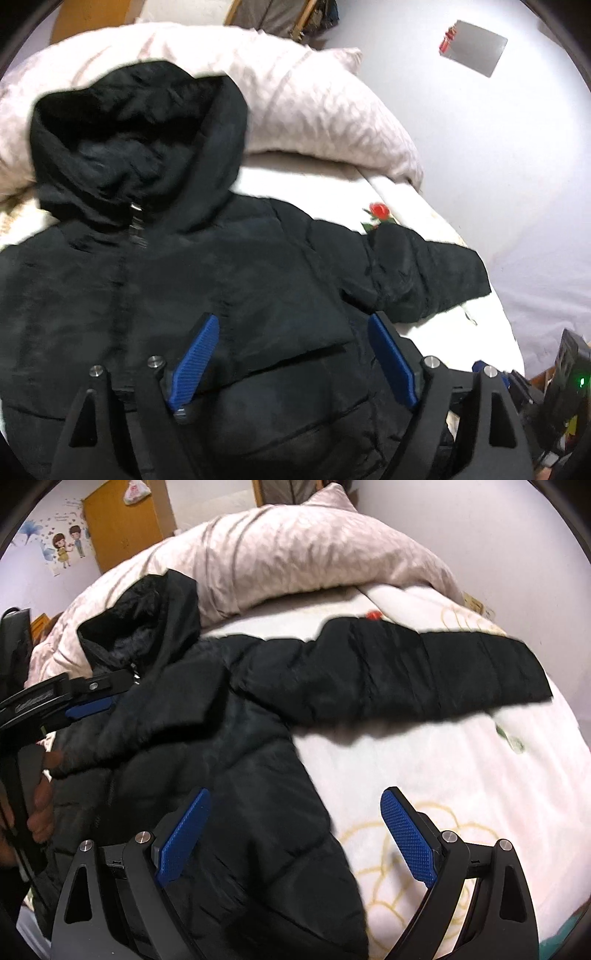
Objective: Fold large clothes
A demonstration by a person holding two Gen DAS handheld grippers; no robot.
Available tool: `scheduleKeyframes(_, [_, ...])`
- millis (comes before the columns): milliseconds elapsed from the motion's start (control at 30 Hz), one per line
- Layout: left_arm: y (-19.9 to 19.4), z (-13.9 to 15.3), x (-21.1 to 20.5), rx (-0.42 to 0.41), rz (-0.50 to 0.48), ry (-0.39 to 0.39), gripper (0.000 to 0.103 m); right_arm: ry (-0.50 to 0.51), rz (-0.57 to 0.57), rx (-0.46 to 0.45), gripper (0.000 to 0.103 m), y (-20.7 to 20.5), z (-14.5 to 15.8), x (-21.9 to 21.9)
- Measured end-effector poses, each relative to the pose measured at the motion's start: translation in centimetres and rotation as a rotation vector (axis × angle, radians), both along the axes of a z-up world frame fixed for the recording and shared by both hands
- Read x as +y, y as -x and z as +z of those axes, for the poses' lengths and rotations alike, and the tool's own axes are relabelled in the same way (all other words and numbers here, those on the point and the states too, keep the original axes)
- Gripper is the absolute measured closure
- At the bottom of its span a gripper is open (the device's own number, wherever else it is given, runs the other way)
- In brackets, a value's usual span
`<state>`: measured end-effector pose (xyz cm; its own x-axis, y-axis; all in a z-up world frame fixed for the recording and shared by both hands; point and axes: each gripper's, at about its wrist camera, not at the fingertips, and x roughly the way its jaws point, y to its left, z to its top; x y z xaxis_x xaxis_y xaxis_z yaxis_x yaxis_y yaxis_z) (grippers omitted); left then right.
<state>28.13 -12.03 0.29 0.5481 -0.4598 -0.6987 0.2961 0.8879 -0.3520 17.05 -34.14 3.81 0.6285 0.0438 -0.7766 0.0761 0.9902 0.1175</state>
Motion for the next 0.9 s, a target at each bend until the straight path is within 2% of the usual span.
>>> scheduleKeyframes(133, [0.0, 0.6, 5.9, -0.016, 0.109, -0.069, 0.019, -0.011, 0.067, -0.012, 0.010, -2.8, 0.4, 2.7])
scheduleKeyframes(267, [-0.8, -0.9, 12.7, 0.007, 0.247, -0.145, 0.019, -0.018, 0.130, -0.022, 0.014, -6.2, -0.1, 5.9])
scheduleKeyframes(333, [-1.2, -2.1, 15.2, 0.017, 0.293, -0.170, 0.019, -0.014, 0.151, -0.013, 0.025, -8.6, -0.6, 7.6])
scheduleKeyframes(433, [-2.2, -3.9, 18.2, 0.044, 0.347, -0.183, 0.019, 0.002, 0.176, 0.002, 0.035, -11.3, -1.8, 9.3])
scheduleKeyframes(533, [-3.0, -6.1, 19.3, 0.065, 0.383, -0.200, 0.019, 0.042, 0.171, 0.075, 0.049, -14.2, -4.4, 9.9])
scheduleKeyframes(667, [-3.8, -8.6, 19.1, 0.052, 0.389, -0.216, 0.019, 0.024, 0.157, 0.120, 0.049, -16.2, -7.4, 9.1])
scheduleKeyframes(767, [-3.5, -9.5, 18.6, 0.023, 0.387, -0.241, 0.018, 0.040, 0.161, 0.115, 0.049, -16.7, -8.1, 9.4])
scheduleKeyframes(900, [-3.9, -9.4, 18.6, 0.032, 0.388, -0.237, 0.018, 0.052, 0.160, 0.121, 0.049, -17.2, -8.3, 9.5])
